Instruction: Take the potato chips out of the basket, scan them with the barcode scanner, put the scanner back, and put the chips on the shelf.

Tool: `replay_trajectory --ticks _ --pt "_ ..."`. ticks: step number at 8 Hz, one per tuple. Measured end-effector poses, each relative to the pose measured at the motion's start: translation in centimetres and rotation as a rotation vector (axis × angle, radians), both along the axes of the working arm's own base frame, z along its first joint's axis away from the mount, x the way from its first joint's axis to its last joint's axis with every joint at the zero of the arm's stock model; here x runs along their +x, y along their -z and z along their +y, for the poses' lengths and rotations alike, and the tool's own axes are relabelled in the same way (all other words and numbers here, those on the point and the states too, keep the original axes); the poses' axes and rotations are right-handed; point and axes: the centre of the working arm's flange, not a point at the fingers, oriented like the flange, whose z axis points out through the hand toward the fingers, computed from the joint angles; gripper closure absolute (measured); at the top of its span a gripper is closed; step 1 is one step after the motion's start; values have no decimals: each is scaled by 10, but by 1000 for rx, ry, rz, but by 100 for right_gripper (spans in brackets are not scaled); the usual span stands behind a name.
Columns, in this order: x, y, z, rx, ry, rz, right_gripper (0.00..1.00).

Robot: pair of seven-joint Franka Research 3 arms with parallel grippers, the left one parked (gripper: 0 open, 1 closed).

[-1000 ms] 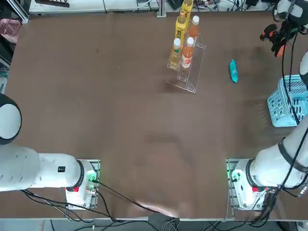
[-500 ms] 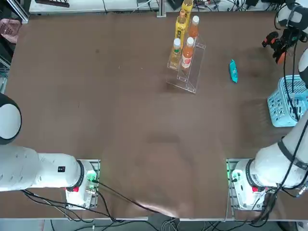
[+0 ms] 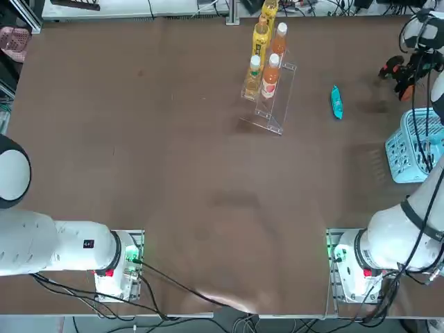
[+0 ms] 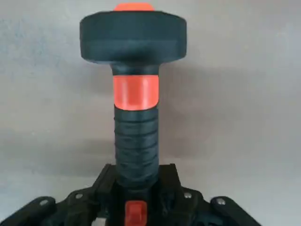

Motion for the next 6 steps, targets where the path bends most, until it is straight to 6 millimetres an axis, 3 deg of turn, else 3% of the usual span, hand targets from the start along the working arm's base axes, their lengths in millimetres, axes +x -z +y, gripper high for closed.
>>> replay_trajectory --ticks 6 --pt "-9 23 -18 33 -11 -1 59"
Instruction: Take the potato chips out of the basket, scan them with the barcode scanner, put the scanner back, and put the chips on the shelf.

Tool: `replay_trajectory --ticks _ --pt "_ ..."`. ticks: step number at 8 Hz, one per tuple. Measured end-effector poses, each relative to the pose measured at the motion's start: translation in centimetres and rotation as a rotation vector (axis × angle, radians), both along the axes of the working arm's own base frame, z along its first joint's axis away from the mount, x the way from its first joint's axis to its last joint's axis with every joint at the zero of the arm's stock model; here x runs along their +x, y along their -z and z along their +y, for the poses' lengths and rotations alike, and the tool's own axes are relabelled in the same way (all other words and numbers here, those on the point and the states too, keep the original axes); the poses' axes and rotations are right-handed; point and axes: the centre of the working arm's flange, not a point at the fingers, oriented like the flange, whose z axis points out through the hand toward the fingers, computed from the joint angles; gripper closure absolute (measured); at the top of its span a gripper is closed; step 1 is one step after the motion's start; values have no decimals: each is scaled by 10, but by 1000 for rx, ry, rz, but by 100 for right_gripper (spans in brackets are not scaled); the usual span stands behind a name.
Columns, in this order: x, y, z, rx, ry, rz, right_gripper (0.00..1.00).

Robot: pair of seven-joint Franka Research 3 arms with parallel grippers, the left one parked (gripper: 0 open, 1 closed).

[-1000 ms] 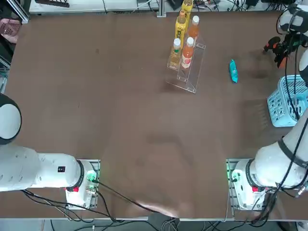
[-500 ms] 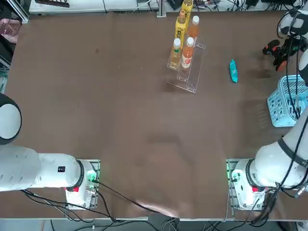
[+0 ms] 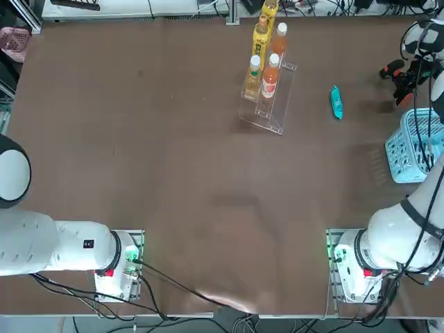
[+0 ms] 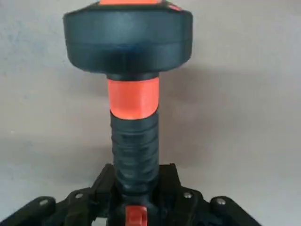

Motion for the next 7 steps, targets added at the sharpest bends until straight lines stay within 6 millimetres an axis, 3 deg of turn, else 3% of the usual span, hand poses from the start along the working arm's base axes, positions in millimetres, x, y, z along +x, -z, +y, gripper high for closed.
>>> replay_trajectory --ticks 4,7 --pt "-1 3 -2 1 -12 -1 56" --pt "-1 3 -3 0 -19 -5 37"
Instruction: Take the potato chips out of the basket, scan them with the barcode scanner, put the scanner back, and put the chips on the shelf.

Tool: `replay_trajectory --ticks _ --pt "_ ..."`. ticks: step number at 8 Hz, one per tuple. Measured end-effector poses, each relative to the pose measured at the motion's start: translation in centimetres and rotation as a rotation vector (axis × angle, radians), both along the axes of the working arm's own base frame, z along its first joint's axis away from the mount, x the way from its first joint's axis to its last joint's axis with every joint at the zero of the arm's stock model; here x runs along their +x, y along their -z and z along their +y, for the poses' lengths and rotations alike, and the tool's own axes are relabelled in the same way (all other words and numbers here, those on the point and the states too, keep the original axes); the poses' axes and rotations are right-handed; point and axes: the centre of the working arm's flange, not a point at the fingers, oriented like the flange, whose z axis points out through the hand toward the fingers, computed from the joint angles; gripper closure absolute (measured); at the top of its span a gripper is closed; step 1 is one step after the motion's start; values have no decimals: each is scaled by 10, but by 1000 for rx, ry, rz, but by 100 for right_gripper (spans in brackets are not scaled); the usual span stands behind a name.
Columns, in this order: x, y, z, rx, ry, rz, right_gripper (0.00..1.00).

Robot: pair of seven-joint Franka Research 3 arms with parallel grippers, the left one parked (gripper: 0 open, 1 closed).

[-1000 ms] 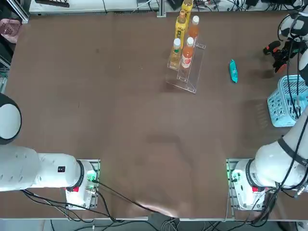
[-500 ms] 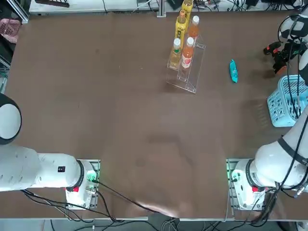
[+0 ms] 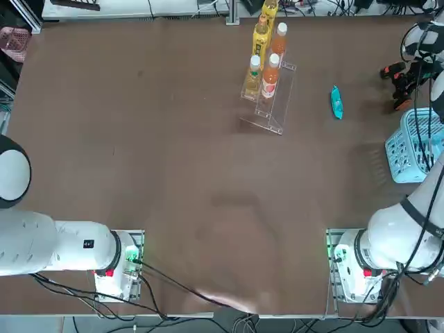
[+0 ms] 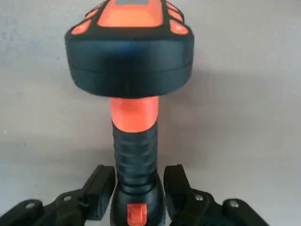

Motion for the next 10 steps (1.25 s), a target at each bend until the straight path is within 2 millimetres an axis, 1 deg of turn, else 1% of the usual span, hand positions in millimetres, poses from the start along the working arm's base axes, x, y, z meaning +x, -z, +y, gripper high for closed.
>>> replay_trajectory --ticks 1,2,3,4,5,6,7,8,9,10 --pt "0 0 0 0 -2 0 34" --pt "0 0 0 1 -3 0 30" --pt "2 -2 2 1 -7 -4 22" --pt "8 -10 8 4 -15 -11 16" --pt "15 -28 20 15 -30 -12 12" --pt "24 -53 42 28 -40 -9 6" --pt "31 -82 72 36 -32 -2 1" --pt "38 -108 113 38 -3 13 1" --pt "43 -125 158 28 35 28 1" --pt "46 -131 202 -9 60 37 0"
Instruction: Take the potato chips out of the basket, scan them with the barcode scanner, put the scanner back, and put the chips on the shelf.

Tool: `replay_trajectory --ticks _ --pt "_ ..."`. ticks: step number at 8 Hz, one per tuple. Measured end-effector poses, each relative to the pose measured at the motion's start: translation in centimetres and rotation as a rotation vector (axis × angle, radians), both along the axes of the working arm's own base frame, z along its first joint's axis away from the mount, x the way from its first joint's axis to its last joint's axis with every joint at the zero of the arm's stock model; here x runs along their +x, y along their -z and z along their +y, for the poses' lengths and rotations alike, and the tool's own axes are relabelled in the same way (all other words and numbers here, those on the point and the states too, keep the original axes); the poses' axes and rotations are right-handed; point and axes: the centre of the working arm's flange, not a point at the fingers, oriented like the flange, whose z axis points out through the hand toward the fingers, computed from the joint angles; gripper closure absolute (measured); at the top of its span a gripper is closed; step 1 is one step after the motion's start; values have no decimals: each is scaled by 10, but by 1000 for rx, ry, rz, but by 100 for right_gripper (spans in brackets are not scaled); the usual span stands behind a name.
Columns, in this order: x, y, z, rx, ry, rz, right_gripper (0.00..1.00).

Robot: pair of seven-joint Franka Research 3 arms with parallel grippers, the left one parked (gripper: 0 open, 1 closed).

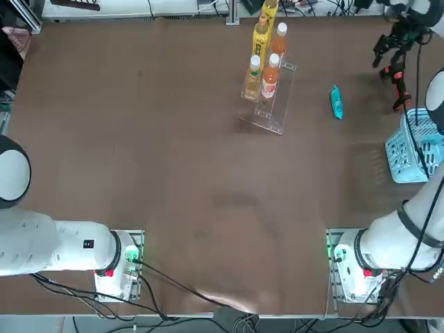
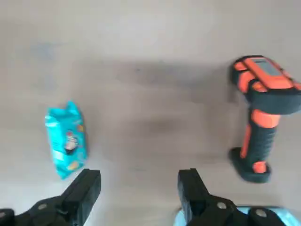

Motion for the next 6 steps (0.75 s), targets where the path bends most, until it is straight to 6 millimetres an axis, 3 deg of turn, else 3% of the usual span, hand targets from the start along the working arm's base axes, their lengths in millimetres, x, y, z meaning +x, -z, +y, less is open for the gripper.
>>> replay_trajectory --ticks 2,4,5,6 --pt "-8 15 97 -126 21 -56 0" --pt "-38 54 174 -206 48 -134 0" --pt "-52 74 197 -222 50 -168 0" --pt "-65 93 205 -217 50 -190 0"
